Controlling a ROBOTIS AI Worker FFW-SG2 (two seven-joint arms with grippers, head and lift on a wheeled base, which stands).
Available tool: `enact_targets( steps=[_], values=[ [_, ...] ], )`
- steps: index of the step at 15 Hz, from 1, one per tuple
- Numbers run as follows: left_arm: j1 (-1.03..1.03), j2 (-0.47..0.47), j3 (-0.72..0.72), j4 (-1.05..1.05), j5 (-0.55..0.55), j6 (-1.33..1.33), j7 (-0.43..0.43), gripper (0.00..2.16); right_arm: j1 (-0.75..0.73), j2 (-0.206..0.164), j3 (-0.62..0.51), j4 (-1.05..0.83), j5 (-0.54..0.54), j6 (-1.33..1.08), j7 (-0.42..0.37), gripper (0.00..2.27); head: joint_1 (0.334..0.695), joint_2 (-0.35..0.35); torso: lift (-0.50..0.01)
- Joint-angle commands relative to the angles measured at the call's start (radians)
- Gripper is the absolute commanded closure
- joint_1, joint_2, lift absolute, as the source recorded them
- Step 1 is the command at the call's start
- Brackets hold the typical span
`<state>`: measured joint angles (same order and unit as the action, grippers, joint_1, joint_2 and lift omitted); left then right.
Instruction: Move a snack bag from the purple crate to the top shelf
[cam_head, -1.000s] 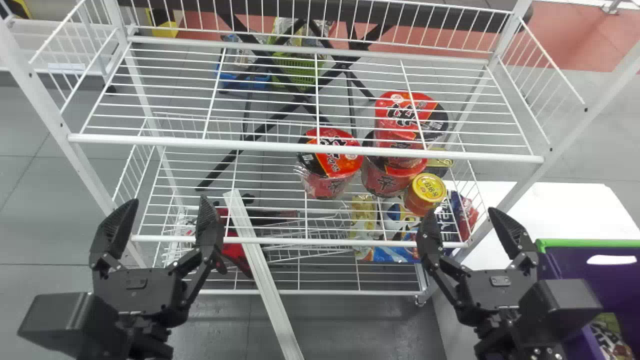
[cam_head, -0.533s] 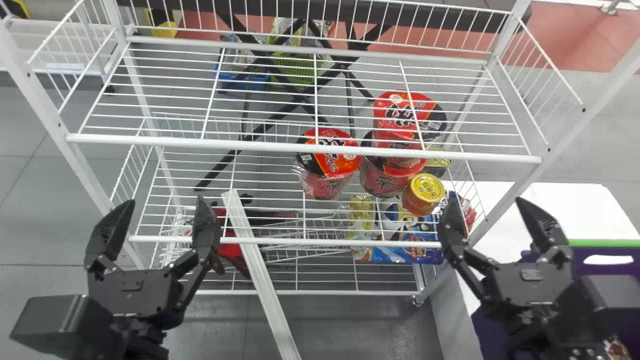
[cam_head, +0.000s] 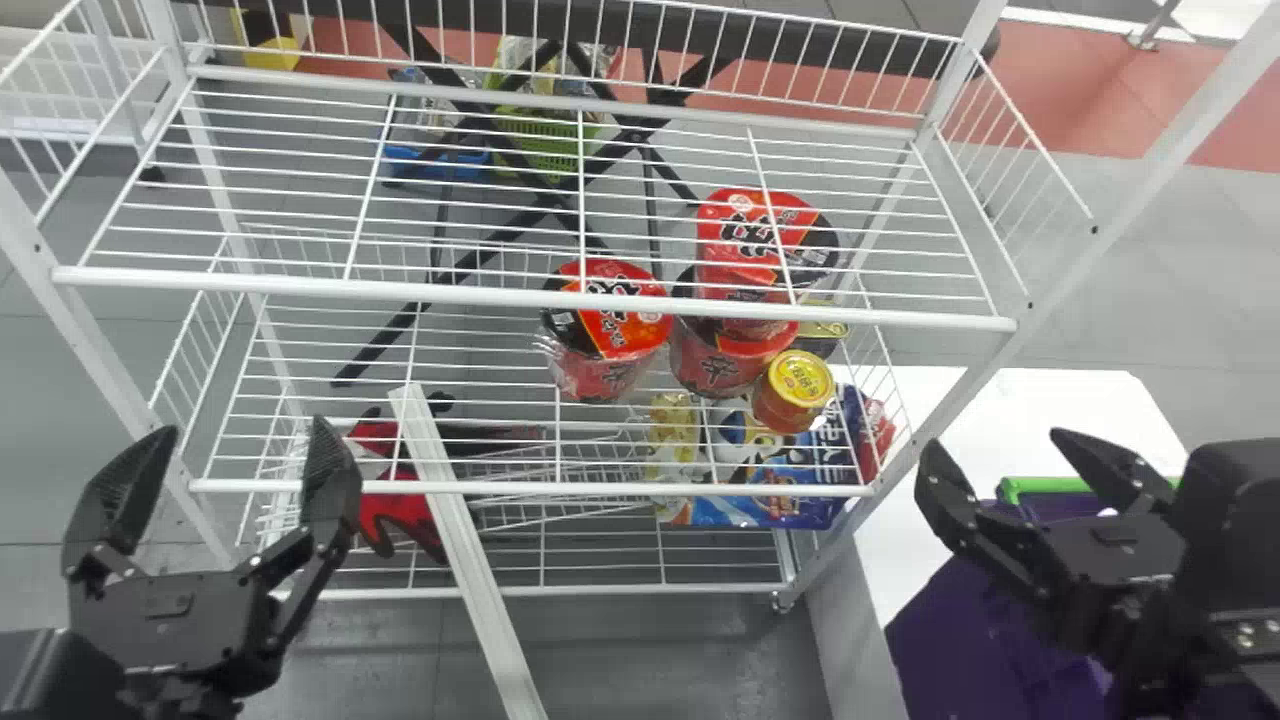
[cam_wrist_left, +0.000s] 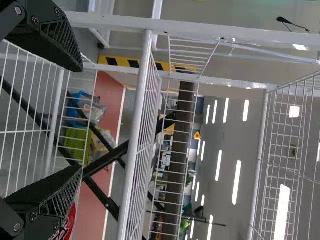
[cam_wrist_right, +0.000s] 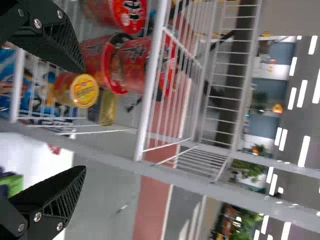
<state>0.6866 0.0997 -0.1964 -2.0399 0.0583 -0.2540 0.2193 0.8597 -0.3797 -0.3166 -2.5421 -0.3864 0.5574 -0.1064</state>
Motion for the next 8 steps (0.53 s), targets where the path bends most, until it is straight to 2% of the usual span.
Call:
enact_targets(
  steps=[1, 2, 4, 6, 8],
  values=[
    [0.001, 0.000, 0.000, 0.004, 0.000, 0.008, 0.002, 0.14, -0.021, 0.047, -0.133, -0.004, -0.088, 0.154, 0.113, 0.15, 0.695, -0.232, -0.461],
    [0.001, 0.000, 0.000, 0.006, -0.002, 0.011, 0.000, 0.14, -0.039, 0.074, -0.174, -0.004, -0.095, 0.221, 0.168, 0.15, 0.695, -0.244, -0.461],
    [0.001, -0.002, 0.000, 0.007, -0.002, 0.014, 0.000, 0.14, -0.114, 0.151, -0.323, 0.008, -0.160, 0.470, 0.370, 0.15, 0.695, -0.266, -0.461],
    [-0.002, 0.000, 0.003, 0.010, 0.000, 0.020, 0.000, 0.14, -0.149, 0.162, -0.406, 0.034, -0.184, 0.589, 0.418, 0.15, 0.695, -0.300, -0.461],
    [-0.007, 0.000, 0.005, 0.009, -0.002, 0.036, -0.003, 0.14, -0.195, 0.162, -0.457, 0.100, -0.154, 0.642, 0.485, 0.15, 0.695, -0.338, -0.461]
  ],
)
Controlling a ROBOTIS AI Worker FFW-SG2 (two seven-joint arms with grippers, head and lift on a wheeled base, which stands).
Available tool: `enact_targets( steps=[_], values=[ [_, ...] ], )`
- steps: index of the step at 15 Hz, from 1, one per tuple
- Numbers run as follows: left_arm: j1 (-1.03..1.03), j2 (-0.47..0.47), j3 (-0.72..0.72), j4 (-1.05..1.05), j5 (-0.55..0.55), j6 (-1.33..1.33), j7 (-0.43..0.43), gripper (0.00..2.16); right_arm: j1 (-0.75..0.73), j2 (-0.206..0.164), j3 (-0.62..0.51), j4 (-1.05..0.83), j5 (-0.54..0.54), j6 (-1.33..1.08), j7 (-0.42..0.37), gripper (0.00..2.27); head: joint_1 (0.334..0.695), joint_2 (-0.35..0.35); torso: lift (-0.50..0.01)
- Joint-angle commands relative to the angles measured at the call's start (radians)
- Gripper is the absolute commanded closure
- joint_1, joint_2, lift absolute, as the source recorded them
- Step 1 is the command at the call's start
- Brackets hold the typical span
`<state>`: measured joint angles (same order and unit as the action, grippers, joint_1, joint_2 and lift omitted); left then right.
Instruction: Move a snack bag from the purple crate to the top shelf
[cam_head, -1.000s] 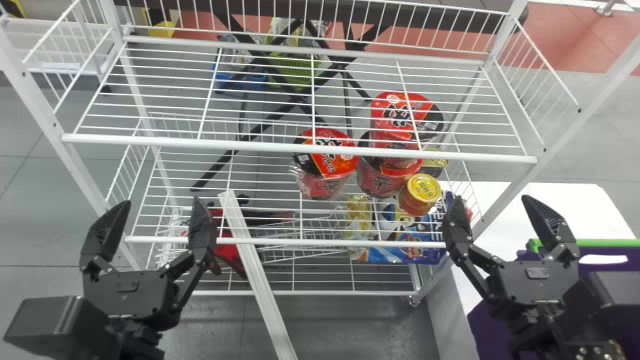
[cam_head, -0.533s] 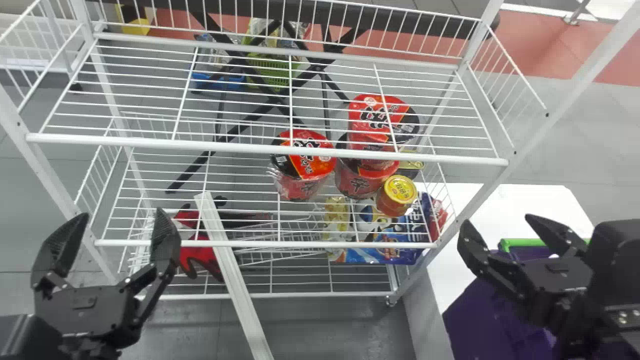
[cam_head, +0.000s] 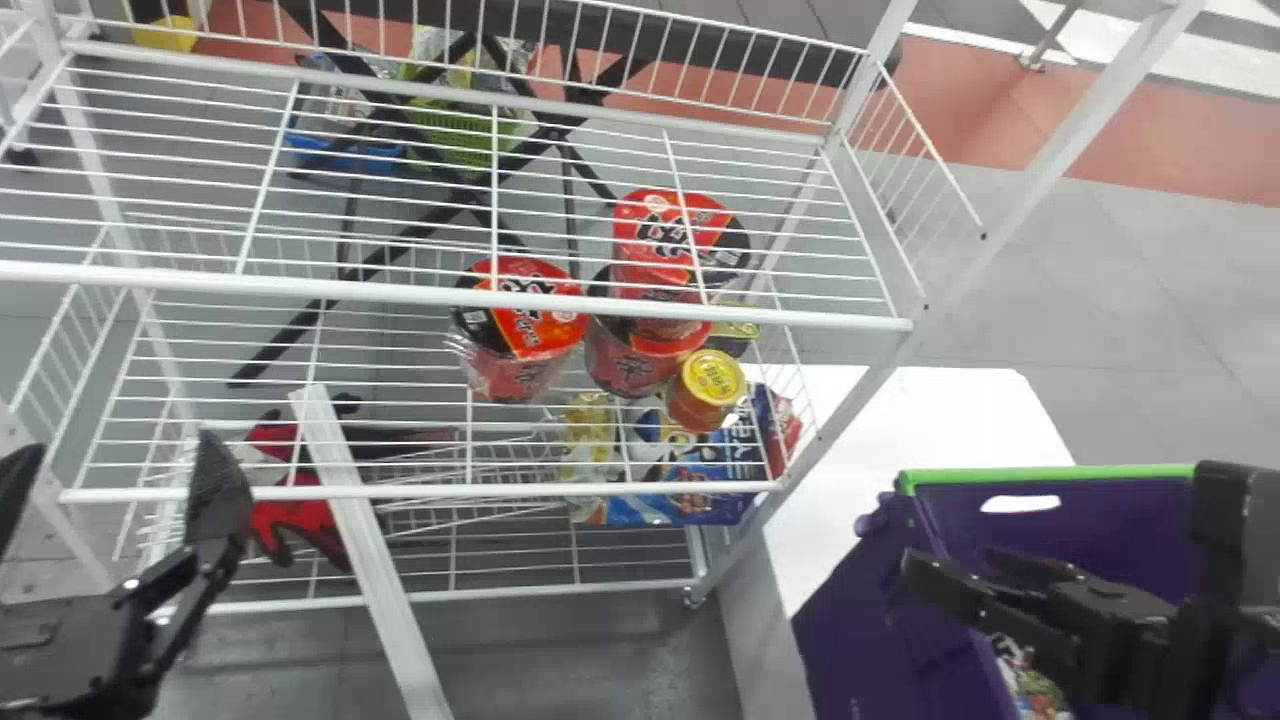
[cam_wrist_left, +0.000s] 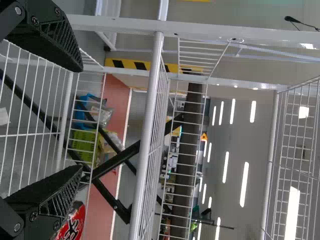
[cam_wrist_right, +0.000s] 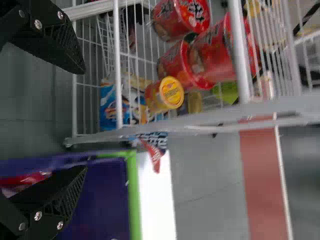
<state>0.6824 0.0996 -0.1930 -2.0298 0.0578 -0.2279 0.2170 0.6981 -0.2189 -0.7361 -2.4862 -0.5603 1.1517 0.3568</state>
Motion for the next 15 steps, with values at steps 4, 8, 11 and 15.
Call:
enact_targets(
  steps=[4, 8, 11, 15],
  values=[
    [-0.010, -0.001, 0.014, -0.001, 0.005, 0.068, -0.008, 0.14, -0.146, 0.000, -0.180, 0.178, 0.040, 0.167, 0.111, 0.15, 0.695, -0.350, -0.461],
    [-0.026, -0.001, 0.009, 0.011, 0.010, 0.071, -0.011, 0.14, -0.209, -0.010, -0.286, 0.257, 0.048, 0.188, 0.159, 0.15, 0.695, -0.350, -0.461],
    [-0.052, -0.001, 0.003, 0.033, 0.024, 0.086, -0.036, 0.14, -0.209, -0.040, -0.275, 0.359, 0.148, 0.148, 0.182, 0.15, 0.695, -0.350, -0.461],
    [-0.063, 0.000, 0.004, 0.042, 0.039, 0.095, -0.054, 0.14, -0.255, -0.171, -0.200, 0.546, 0.299, 0.155, 0.264, 0.14, 0.695, -0.350, -0.461]
  ],
)
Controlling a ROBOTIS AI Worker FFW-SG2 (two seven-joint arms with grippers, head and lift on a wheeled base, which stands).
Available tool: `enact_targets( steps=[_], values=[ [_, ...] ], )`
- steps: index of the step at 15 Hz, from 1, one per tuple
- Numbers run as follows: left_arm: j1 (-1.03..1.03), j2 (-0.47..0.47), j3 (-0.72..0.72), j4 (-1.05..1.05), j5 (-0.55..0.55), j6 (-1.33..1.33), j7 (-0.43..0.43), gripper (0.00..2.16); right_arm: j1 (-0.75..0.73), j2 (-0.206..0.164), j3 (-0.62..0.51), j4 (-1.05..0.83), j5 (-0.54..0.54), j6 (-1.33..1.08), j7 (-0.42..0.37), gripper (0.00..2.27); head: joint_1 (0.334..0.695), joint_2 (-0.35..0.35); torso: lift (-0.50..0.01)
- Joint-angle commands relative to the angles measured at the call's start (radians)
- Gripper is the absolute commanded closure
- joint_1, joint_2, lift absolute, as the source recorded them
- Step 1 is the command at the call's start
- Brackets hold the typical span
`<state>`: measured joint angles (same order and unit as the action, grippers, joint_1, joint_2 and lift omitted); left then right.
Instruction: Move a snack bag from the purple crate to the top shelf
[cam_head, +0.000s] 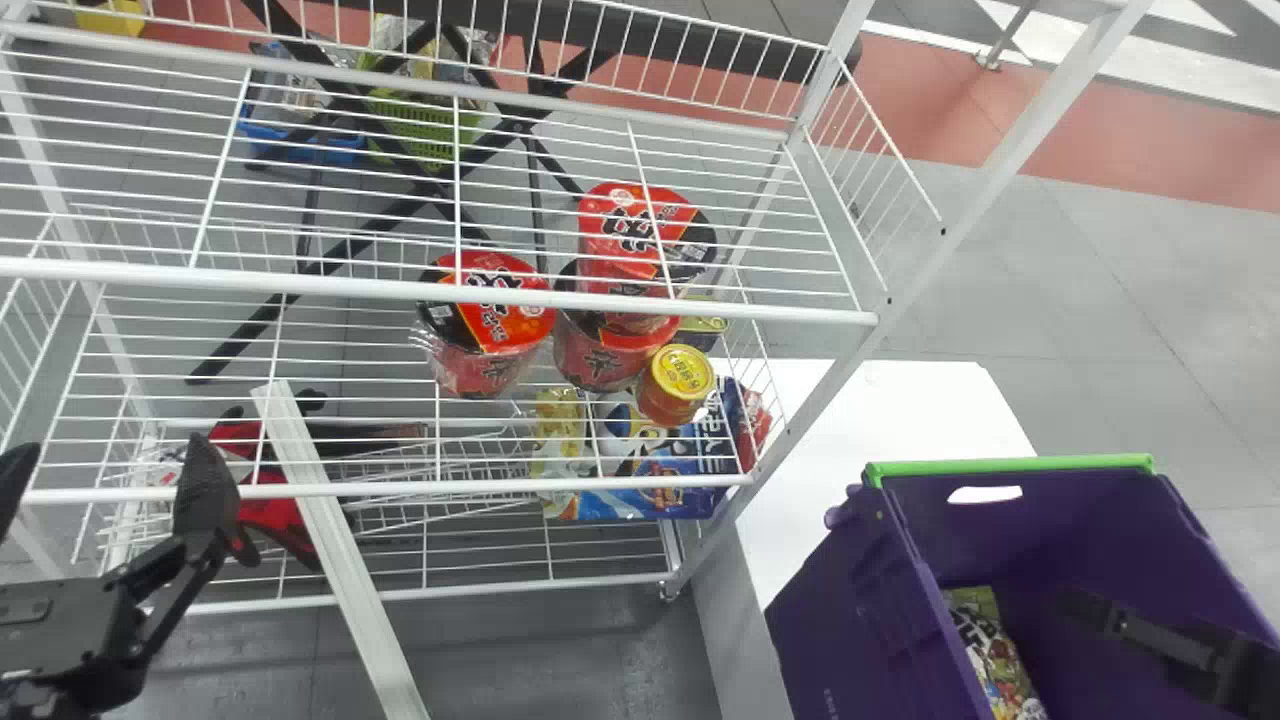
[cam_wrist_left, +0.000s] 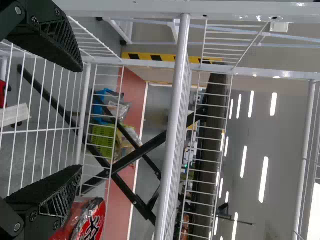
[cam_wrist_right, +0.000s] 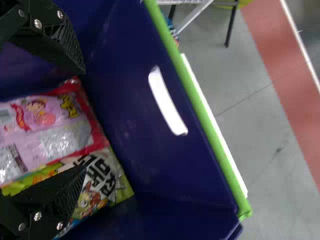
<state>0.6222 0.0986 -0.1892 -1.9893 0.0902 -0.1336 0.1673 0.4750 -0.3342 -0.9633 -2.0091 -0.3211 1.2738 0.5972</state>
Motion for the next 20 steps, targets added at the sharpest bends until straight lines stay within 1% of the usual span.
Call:
enact_targets(
  steps=[1, 2, 3, 4, 5, 7, 8, 11, 13, 14, 15, 16, 18, 20],
  values=[
    [-0.003, 0.003, 0.002, 0.001, 0.006, 0.004, -0.005, 0.14, -0.059, -0.095, 0.052, 0.104, 0.097, 0.088, 0.056, 0.14, 0.695, -0.350, -0.461],
    [-0.001, 0.003, 0.004, -0.005, 0.006, 0.035, -0.005, 0.14, -0.067, -0.134, 0.080, 0.128, 0.119, 0.115, 0.059, 0.14, 0.695, -0.350, -0.461],
    [-0.001, 0.003, 0.004, -0.008, 0.006, 0.059, -0.005, 0.14, -0.084, -0.160, 0.109, 0.155, 0.146, 0.128, 0.064, 0.14, 0.695, -0.350, -0.461],
    [-0.001, 0.003, 0.004, -0.011, 0.006, 0.072, -0.005, 0.14, -0.108, -0.186, 0.140, 0.187, 0.186, 0.143, 0.105, 0.14, 0.695, -0.350, -0.461],
    [0.001, 0.003, 0.004, -0.013, 0.006, 0.075, -0.005, 0.14, -0.142, -0.207, 0.166, 0.234, 0.231, 0.146, 0.182, 0.14, 0.695, -0.350, -0.461],
    [0.004, 0.003, 0.002, -0.020, 0.006, 0.075, -0.005, 0.14, -0.159, -0.256, 0.222, 0.309, 0.264, 0.112, 0.283, 0.15, 0.695, -0.350, -0.461],
    [0.007, 0.004, 0.002, -0.023, 0.006, 0.078, -0.005, 0.14, -0.168, -0.272, 0.245, 0.348, 0.295, 0.088, 0.349, 0.14, 0.695, -0.350, -0.461],
    [0.011, 0.006, 0.002, -0.025, 0.006, 0.078, -0.005, 0.14, -0.214, -0.327, 0.354, 0.475, 0.387, 0.045, 0.460, 0.14, 0.695, -0.350, -0.461],
    [0.014, 0.009, 0.005, -0.028, 0.006, 0.078, -0.006, 0.14, -0.251, -0.367, 0.433, 0.555, 0.444, 0.045, 0.507, 0.14, 0.695, -0.350, -0.461],
    [0.016, 0.012, 0.007, -0.029, 0.006, 0.078, -0.006, 0.14, -0.271, -0.371, 0.459, 0.587, 0.473, 0.042, 0.526, 0.14, 0.695, -0.350, -0.461],
    [0.016, 0.012, 0.007, -0.029, 0.006, 0.081, -0.006, 0.14, -0.286, -0.387, 0.494, 0.616, 0.484, 0.039, 0.539, 0.14, 0.695, -0.350, -0.461],
    [0.016, 0.013, 0.007, -0.029, 0.006, 0.081, -0.006, 0.14, -0.302, -0.394, 0.529, 0.639, 0.499, 0.036, 0.555, 0.14, 0.695, -0.350, -0.461],
    [0.017, 0.013, 0.007, -0.034, 0.006, 0.093, -0.008, 0.14, -0.323, -0.397, 0.598, 0.676, 0.537, 0.002, 0.576, 0.14, 0.695, -0.350, -0.461],
    [0.017, 0.013, 0.007, -0.042, 0.010, 0.105, -0.008, 0.14, -0.332, -0.394, 0.664, 0.702, 0.559, -0.041, 0.573, 0.14, 0.695, -0.350, -0.461]
  ],
)
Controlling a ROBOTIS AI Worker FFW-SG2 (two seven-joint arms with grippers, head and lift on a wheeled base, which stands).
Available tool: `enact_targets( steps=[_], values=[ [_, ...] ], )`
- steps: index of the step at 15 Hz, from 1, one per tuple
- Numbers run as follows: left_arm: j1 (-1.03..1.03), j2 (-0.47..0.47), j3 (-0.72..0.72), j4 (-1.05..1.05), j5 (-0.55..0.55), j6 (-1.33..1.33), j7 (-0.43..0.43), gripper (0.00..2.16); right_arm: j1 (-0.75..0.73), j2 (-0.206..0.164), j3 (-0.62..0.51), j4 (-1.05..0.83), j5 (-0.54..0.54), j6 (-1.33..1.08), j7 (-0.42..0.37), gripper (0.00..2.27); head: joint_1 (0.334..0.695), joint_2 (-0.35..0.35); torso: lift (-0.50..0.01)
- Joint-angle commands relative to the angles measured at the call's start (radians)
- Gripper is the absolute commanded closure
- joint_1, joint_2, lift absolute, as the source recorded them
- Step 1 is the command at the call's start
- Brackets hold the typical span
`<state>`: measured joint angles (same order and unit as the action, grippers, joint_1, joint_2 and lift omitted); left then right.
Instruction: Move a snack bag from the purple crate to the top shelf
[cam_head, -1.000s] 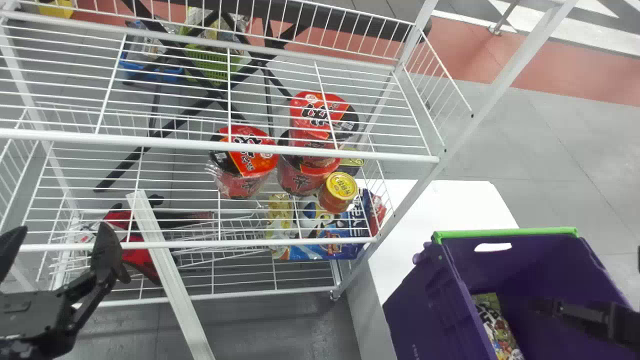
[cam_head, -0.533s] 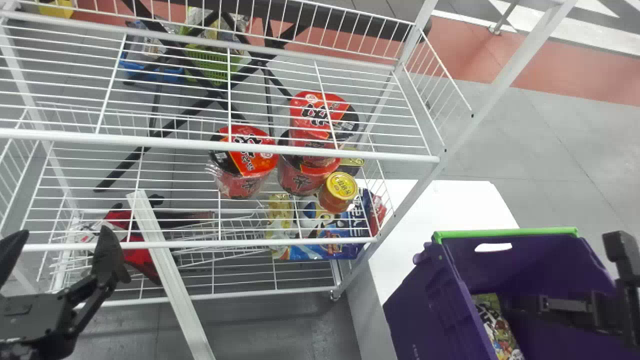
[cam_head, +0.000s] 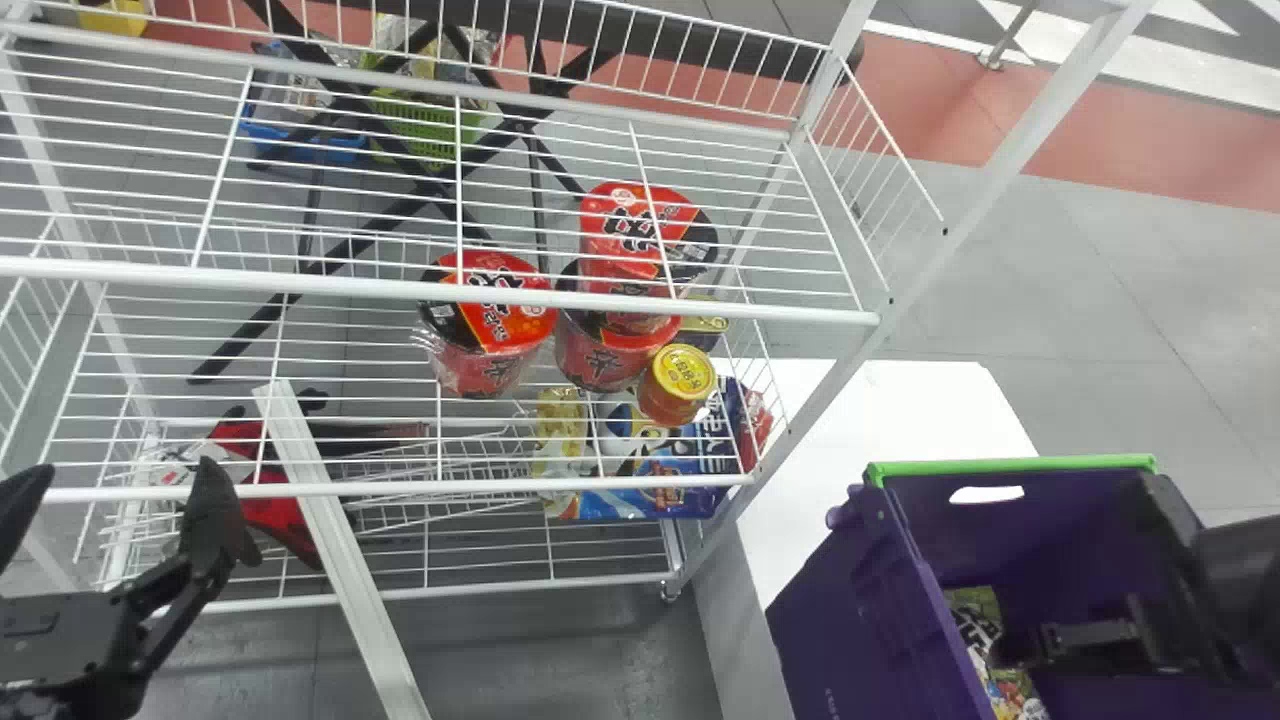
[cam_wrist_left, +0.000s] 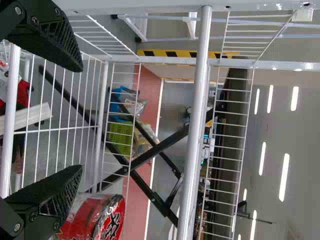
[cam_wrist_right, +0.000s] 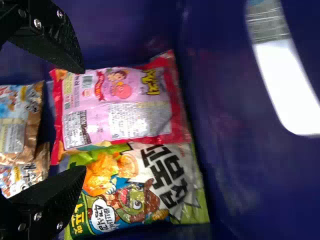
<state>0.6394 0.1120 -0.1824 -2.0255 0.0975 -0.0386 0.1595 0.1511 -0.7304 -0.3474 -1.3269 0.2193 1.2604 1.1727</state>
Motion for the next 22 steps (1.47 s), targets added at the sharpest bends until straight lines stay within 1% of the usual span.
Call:
enact_targets(
  steps=[1, 4, 6, 8, 9, 10, 11, 12, 13, 16, 19, 22],
  values=[
    [0.002, 0.000, 0.003, -0.010, 0.002, 0.016, 0.000, 0.14, -0.013, 0.006, 0.062, 0.026, 0.020, -0.040, -0.010, 0.14, 0.695, -0.350, -0.461],
    [0.005, 0.000, 0.012, -0.013, 0.004, 0.016, -0.001, 0.14, -0.036, 0.017, 0.091, 0.055, 0.018, -0.052, -0.022, 0.10, 0.695, -0.350, -0.461],
    [0.005, 0.000, 0.023, -0.012, 0.015, 0.016, -0.001, 0.14, -0.039, 0.019, 0.093, 0.068, 0.018, -0.129, -0.028, 0.00, 0.695, -0.350, -0.461],
    [0.005, -0.002, 0.031, -0.007, 0.018, 0.016, -0.003, 0.14, -0.030, 0.020, 0.091, 0.080, 0.020, -0.175, -0.022, 0.00, 0.695, -0.350, -0.461],
    [0.005, -0.002, 0.031, -0.004, 0.018, 0.016, -0.003, 0.14, -0.015, 0.029, 0.082, 0.080, 0.020, -0.212, -0.019, 0.00, 0.695, -0.350, -0.461],
    [0.005, -0.003, 0.032, -0.004, 0.018, 0.016, -0.003, 0.14, 0.001, 0.031, 0.073, 0.078, 0.018, -0.221, -0.021, 0.00, 0.695, -0.350, -0.461],
    [0.005, -0.003, 0.032, -0.004, 0.018, 0.016, -0.003, 0.14, 0.010, 0.039, 0.062, 0.075, 0.020, -0.209, -0.024, 0.00, 0.695, -0.350, -0.461],
    [0.003, -0.003, 0.035, -0.002, 0.019, 0.016, -0.003, 0.14, 0.016, 0.039, 0.062, 0.072, 0.032, -0.157, -0.022, 0.00, 0.695, -0.350, -0.461],
    [0.003, -0.003, 0.038, -0.001, 0.019, 0.016, -0.003, 0.14, 0.018, 0.040, 0.073, 0.068, 0.057, -0.117, -0.022, 0.00, 0.695, -0.350, -0.461],
    [-0.003, -0.003, 0.037, -0.001, 0.025, 0.016, -0.011, 0.14, 0.022, 0.049, 0.094, 0.068, 0.066, -0.062, -0.018, 0.00, 0.695, -0.350, -0.461],
    [-0.003, -0.003, 0.037, -0.001, 0.025, 0.016, -0.015, 0.14, 0.022, 0.078, 0.119, 0.066, 0.097, -0.071, -0.025, 0.00, 0.695, -0.350, -0.461],
    [0.003, -0.003, 0.038, 0.001, 0.027, 0.016, -0.015, 0.14, 0.015, 0.092, 0.157, 0.068, 0.127, -0.095, -0.031, 0.00, 0.695, -0.350, -0.461]
  ],
)
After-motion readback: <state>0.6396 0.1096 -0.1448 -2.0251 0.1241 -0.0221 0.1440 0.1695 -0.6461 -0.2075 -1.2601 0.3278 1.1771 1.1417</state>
